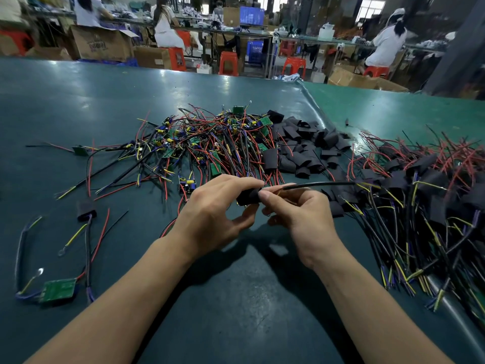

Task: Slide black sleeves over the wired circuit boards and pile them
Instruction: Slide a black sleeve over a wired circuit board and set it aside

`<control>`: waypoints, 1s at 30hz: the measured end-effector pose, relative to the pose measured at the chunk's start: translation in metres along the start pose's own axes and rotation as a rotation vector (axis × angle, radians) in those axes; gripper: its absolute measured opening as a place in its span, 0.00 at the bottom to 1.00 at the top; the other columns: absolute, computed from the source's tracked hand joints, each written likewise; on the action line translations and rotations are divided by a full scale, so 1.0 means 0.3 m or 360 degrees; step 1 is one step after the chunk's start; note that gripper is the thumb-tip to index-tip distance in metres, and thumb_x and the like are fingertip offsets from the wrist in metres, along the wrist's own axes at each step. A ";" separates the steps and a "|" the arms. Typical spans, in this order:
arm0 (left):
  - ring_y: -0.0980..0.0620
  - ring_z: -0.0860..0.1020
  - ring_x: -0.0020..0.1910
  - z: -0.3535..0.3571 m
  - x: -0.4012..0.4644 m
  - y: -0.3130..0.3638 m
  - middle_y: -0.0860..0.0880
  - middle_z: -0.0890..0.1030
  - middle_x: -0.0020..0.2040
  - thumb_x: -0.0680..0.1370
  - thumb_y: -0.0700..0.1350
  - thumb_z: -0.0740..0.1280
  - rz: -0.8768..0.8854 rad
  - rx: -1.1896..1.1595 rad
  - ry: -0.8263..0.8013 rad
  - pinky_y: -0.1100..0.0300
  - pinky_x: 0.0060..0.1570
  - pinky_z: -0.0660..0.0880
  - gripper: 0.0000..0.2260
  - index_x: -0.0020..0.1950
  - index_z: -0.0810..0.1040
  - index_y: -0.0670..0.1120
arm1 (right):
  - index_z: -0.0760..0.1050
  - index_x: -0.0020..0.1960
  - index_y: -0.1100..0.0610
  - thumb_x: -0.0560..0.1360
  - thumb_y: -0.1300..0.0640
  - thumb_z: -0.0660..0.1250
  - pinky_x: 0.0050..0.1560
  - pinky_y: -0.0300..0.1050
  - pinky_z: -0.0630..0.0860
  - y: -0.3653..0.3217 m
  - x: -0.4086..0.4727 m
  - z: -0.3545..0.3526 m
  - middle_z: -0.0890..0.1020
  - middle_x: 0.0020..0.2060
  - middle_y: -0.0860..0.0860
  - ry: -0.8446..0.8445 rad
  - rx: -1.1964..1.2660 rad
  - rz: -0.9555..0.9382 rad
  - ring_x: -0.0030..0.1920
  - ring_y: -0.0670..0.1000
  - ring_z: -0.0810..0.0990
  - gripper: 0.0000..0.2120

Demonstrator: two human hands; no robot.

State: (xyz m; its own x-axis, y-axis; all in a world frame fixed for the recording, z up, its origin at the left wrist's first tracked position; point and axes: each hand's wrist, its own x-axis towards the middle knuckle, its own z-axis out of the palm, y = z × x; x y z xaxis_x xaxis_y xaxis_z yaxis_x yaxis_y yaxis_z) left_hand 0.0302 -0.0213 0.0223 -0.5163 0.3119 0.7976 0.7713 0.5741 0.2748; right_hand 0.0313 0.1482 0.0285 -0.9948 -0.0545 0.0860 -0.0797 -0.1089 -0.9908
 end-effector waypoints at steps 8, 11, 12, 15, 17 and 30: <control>0.46 0.82 0.52 0.004 -0.003 -0.009 0.44 0.83 0.54 0.73 0.34 0.74 0.0012 -0.0036 0.0071 0.52 0.54 0.78 0.14 0.58 0.80 0.37 | 0.76 0.50 0.58 0.71 0.52 0.72 0.29 0.42 0.78 -0.006 0.005 0.013 0.84 0.37 0.52 -0.0164 0.0359 0.0173 0.33 0.53 0.82 0.12; 0.47 0.82 0.55 0.008 -0.006 -0.015 0.43 0.82 0.56 0.73 0.34 0.74 0.0037 -0.0093 0.0073 0.50 0.56 0.78 0.13 0.56 0.80 0.36 | 0.77 0.49 0.61 0.69 0.50 0.71 0.29 0.40 0.78 0.004 -0.001 0.017 0.83 0.34 0.54 -0.0238 0.0145 0.0163 0.30 0.50 0.80 0.16; 0.47 0.81 0.57 0.008 -0.005 -0.017 0.43 0.82 0.57 0.73 0.34 0.74 0.0040 -0.0085 0.0076 0.50 0.57 0.78 0.13 0.57 0.80 0.36 | 0.78 0.46 0.62 0.71 0.52 0.71 0.28 0.39 0.77 0.009 -0.002 0.015 0.83 0.32 0.53 -0.0204 0.0047 0.0110 0.29 0.49 0.79 0.12; 0.45 0.80 0.57 0.005 -0.002 -0.021 0.43 0.81 0.58 0.73 0.38 0.74 0.0068 0.0059 0.0183 0.50 0.59 0.76 0.13 0.56 0.80 0.36 | 0.79 0.41 0.60 0.76 0.59 0.70 0.28 0.39 0.76 0.003 0.012 0.001 0.82 0.29 0.54 0.0081 -0.0027 -0.0133 0.27 0.50 0.79 0.07; 0.44 0.80 0.54 -0.001 -0.001 -0.023 0.43 0.82 0.55 0.74 0.39 0.73 0.0050 0.0157 0.0284 0.50 0.58 0.76 0.12 0.55 0.81 0.36 | 0.79 0.43 0.62 0.78 0.58 0.69 0.30 0.40 0.78 -0.023 0.035 -0.037 0.84 0.31 0.54 0.0476 0.0076 -0.0305 0.29 0.51 0.81 0.08; 0.45 0.72 0.63 0.006 -0.042 -0.116 0.49 0.80 0.60 0.77 0.54 0.69 -0.0901 0.0700 -0.0377 0.51 0.61 0.66 0.14 0.58 0.82 0.48 | 0.75 0.47 0.59 0.81 0.58 0.64 0.25 0.39 0.76 -0.016 0.100 -0.143 0.84 0.40 0.55 0.0912 0.0403 0.0098 0.28 0.49 0.82 0.06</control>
State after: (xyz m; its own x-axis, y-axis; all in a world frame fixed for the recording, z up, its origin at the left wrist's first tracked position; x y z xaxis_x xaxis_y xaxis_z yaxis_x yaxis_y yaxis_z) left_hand 0.0092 -0.0440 0.0017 -0.8940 0.0052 0.4481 0.1703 0.9289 0.3290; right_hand -0.0008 0.1896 0.0314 -0.8787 0.4647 -0.1092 -0.0736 -0.3580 -0.9308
